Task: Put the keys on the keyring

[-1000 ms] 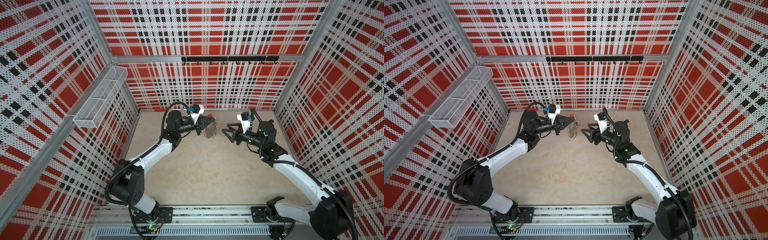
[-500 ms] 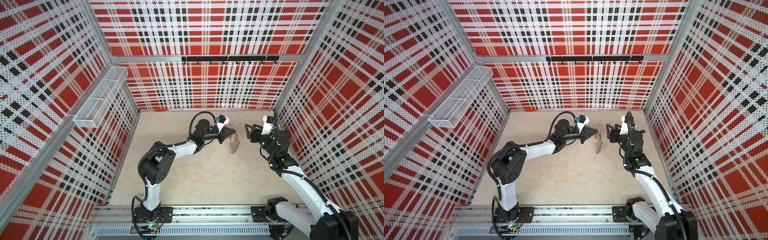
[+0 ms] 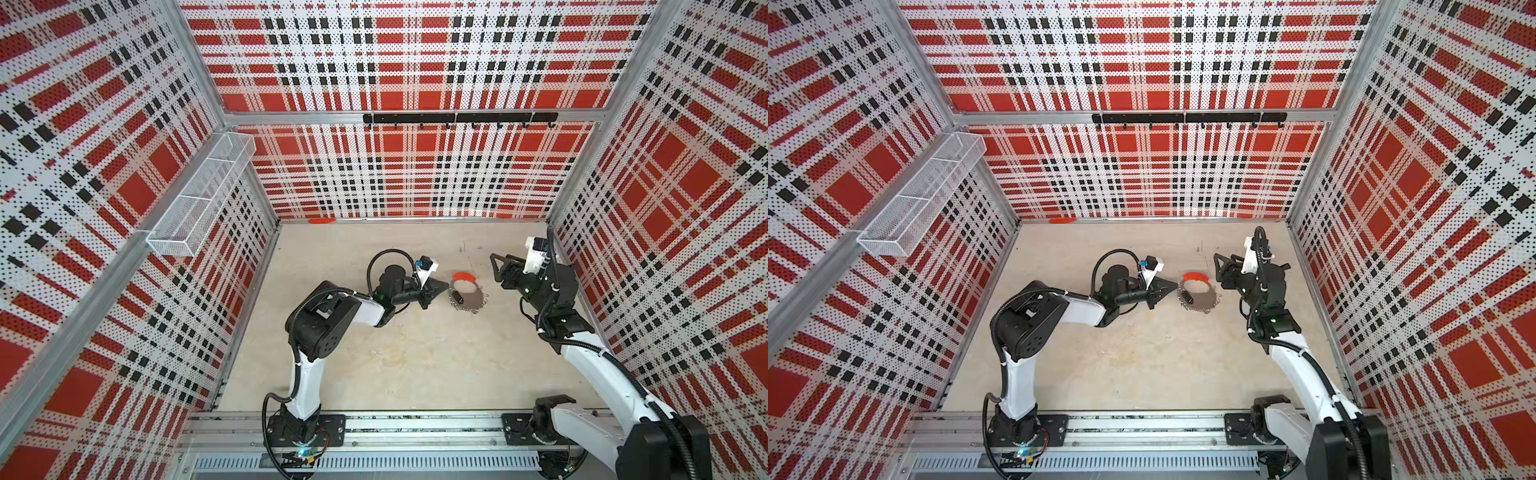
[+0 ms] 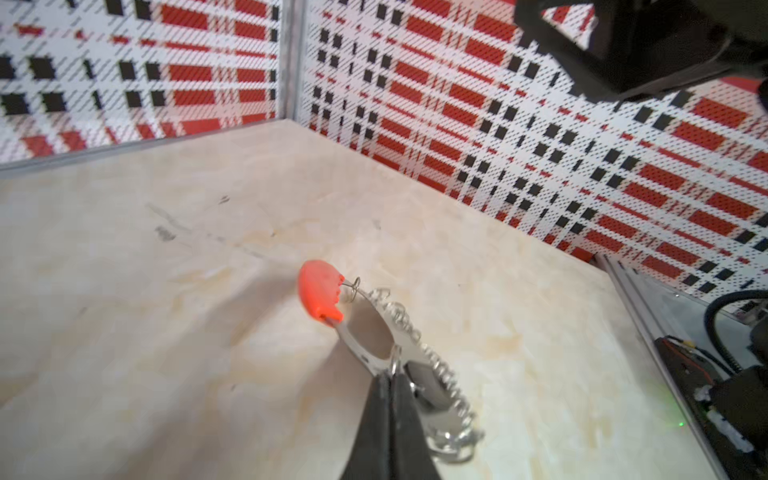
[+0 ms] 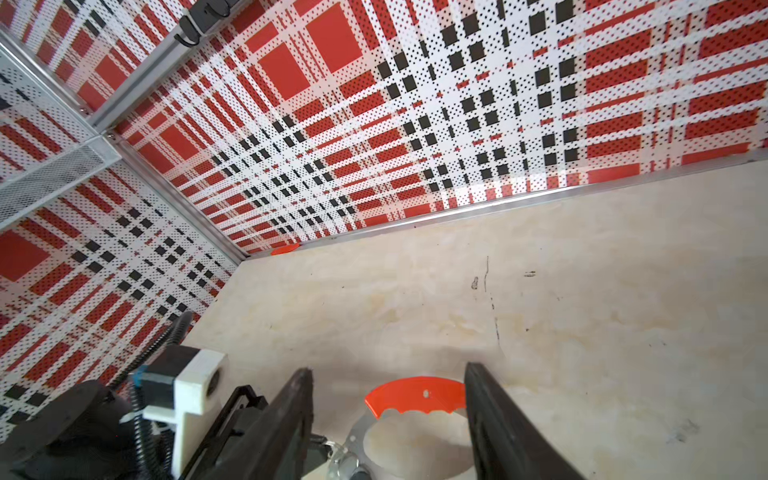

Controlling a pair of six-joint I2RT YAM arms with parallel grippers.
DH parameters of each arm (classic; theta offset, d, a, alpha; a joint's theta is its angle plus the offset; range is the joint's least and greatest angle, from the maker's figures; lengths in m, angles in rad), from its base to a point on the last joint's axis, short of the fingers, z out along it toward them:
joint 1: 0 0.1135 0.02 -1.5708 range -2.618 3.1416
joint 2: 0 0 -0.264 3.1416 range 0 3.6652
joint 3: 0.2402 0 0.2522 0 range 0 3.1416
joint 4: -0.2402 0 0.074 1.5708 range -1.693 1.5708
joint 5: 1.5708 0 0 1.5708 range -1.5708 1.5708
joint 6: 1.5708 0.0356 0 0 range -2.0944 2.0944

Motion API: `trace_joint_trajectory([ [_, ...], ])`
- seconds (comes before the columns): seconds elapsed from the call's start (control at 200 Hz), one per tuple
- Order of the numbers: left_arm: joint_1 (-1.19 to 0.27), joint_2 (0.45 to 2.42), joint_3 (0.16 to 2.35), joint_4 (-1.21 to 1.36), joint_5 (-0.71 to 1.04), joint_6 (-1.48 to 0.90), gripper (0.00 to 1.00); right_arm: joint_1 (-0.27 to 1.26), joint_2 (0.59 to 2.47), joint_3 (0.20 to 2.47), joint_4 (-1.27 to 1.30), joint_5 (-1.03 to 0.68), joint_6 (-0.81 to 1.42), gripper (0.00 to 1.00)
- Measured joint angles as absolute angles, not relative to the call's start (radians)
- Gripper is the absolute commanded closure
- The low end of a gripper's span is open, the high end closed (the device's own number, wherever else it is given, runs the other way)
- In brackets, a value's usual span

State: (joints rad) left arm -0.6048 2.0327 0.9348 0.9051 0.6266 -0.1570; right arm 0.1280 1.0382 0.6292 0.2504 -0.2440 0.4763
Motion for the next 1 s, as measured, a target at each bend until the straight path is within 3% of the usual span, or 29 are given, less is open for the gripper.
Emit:
trace_joint_trajectory([
  [0.09,-0.585,2.033,0.895,0.913,0.602,-0.154,0.94,0.128,1.051,0.608,0.265,-0.246,0.487,0.39],
  [0.2,-0.584,2.032,0.881,0.924,0.569,-0.155,0.73,0.128,1.071,0.6,0.268,-0.259,0.495,0.38],
  [0.266,-0.585,2.02,0.868,0.934,0.539,-0.152,0.36,0.128,1.071,0.599,0.266,-0.238,0.488,0.37],
  [0.276,-0.585,2.017,0.865,0.936,0.535,-0.154,0.26,0.128,1.071,0.599,0.267,-0.247,0.487,0.36],
  [0.286,-0.585,2.011,0.86,0.937,0.53,-0.153,0.08,0.128,1.071,0.599,0.266,-0.229,0.485,0.36],
  [0.296,-0.585,2.005,0.855,0.936,0.52,-0.154,0.01,0.128,1.069,0.599,0.266,-0.237,0.483,0.36],
  [0.436,-0.585,1.837,0.745,0.899,0.376,-0.164,0.02,0.128,1.052,0.599,0.229,-0.042,0.445,0.31],
  [0.646,-0.585,1.449,0.675,0.761,-0.072,-0.085,0.02,0.128,1.058,0.477,0.358,0.266,0.335,0.26],
  [0.832,-0.528,1.279,0.52,0.739,-0.461,-0.042,0.02,0.128,1.188,0.264,0.638,0.362,0.234,0.26],
  [1.002,-0.444,1.164,0.289,0.775,-0.577,0.01,0.02,0.128,1.327,0.258,0.797,0.382,0.164,0.24],
])
